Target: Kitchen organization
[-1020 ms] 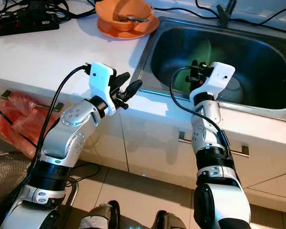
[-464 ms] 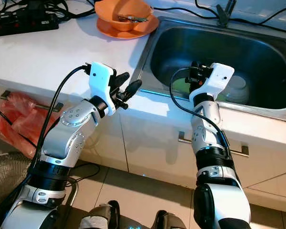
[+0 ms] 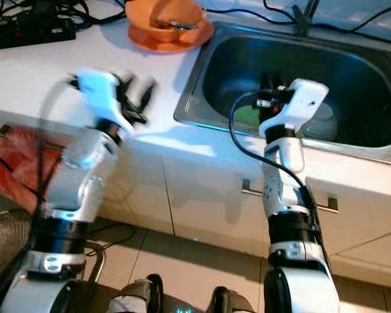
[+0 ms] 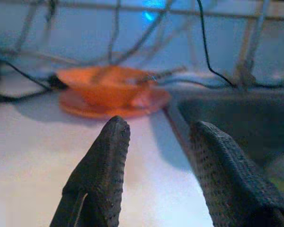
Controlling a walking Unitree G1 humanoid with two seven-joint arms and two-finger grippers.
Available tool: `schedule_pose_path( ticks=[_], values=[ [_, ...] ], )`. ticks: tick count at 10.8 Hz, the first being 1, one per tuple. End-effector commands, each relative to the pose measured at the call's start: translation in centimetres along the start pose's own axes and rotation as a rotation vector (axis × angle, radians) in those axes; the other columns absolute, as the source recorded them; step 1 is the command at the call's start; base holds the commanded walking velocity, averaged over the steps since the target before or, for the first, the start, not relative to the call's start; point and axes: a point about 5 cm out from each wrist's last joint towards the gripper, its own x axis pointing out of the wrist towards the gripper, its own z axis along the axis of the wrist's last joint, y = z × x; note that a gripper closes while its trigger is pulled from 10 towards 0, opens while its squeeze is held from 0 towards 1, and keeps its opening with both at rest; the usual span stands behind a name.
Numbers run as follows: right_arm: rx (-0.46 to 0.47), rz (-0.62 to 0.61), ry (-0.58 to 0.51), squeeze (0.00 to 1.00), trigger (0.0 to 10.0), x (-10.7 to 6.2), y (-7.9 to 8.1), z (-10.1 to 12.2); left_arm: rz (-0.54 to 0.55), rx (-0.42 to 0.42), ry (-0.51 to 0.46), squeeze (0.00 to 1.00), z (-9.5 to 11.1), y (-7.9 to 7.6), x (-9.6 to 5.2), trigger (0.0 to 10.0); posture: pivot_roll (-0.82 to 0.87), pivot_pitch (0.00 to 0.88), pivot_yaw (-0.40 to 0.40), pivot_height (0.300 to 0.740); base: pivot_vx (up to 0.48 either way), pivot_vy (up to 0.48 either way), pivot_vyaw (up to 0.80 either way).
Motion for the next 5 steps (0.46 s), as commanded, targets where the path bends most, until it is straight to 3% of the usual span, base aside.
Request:
schedule_pose_path(
  ticks=[1, 3, 5],
  values=[
    [-0.045, 0.011, 0.002, 0.0, 10.0, -0.7, 0.1, -0.4, 0.035, -0.001, 0.001, 0.0, -0.4, 0.3, 0.0, 10.0, 0.12, 0.172, -0.032, 0.74, 0.0, 0.0, 0.0],
    [-0.097, 0.009, -0.019, 0.0, 10.0, -1.4, -0.1, 0.3, 0.077, 0.015, -0.029, 0.0, -1.0, 1.0, -0.6, 10.0, 0.11, 0.164, -0.026, 0.74, 0.0, 0.0, 0.0],
    [-0.136, -0.016, -0.023, 0.0, 10.0, -1.8, -1.1, 1.0, 0.158, 0.014, -0.057, 0.0, -1.0, 2.8, -1.4, 10.0, 0.11, 0.155, -0.019, 0.74, 0.0, 0.0, 0.0]
  ],
)
